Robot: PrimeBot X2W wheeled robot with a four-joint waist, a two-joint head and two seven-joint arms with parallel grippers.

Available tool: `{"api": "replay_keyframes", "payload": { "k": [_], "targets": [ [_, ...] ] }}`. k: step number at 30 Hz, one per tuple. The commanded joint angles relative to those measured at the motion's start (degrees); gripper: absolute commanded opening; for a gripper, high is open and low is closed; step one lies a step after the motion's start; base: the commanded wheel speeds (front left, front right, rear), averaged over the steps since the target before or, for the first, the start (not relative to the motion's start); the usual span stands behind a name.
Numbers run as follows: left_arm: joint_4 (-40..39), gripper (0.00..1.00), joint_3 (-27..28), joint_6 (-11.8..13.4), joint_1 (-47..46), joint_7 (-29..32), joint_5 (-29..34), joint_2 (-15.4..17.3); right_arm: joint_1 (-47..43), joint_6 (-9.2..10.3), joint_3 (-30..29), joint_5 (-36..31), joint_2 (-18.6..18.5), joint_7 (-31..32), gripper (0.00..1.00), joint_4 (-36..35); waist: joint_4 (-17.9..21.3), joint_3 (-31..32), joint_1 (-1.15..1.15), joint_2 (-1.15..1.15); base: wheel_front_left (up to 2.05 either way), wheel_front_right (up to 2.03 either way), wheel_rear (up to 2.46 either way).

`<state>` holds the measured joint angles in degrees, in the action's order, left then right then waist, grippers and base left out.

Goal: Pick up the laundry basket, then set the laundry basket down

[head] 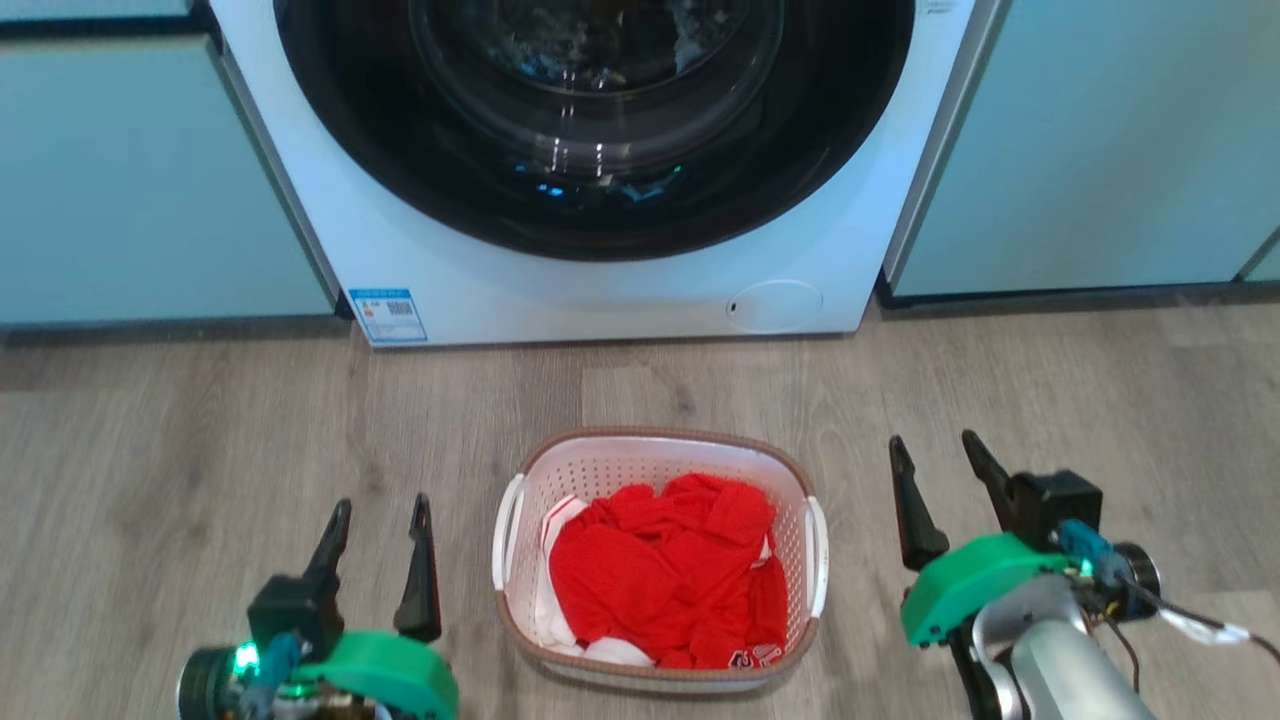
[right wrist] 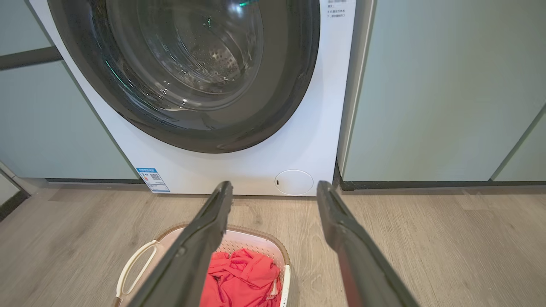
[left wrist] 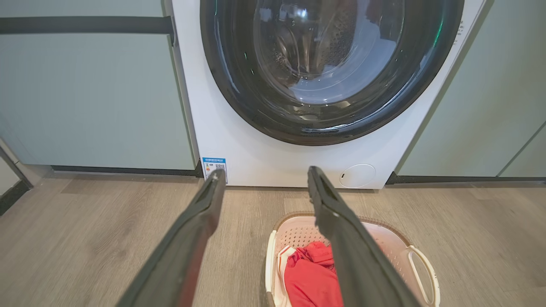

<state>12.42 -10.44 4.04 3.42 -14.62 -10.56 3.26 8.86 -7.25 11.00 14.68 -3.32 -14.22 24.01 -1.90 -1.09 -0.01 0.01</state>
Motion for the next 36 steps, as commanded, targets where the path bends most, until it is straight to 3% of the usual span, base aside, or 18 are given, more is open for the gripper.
{"api": "replay_keyframes", "payload": {
  "k": [1,12,36],
  "targets": [
    [-3.1,1.0,2.3,-0.2,-0.7,-0.4,0.6,-0.1,0.1,-0.24,0.7,-0.2,0.4,-0.8,1.0,-3.2,0.4,0.9,0.01,-0.01,0.0,0.0,0.0],
    [-7.8,1.0,3.2,0.1,2.7,-0.4,1.9,-0.3,-5.3,-0.24,-1.3,-1.1,0.4,-0.8,1.0,-9.2,1.0,1.9,0.01,-0.01,0.0,0.0,0.0],
    [-8.2,1.0,4.2,0.1,2.9,-0.4,2.4,-0.4,-6.0,-0.24,-3.9,-1.2,0.4,-0.8,1.0,-9.6,1.7,1.9,0.01,-0.01,0.0,0.0,0.0]
  ]
}}
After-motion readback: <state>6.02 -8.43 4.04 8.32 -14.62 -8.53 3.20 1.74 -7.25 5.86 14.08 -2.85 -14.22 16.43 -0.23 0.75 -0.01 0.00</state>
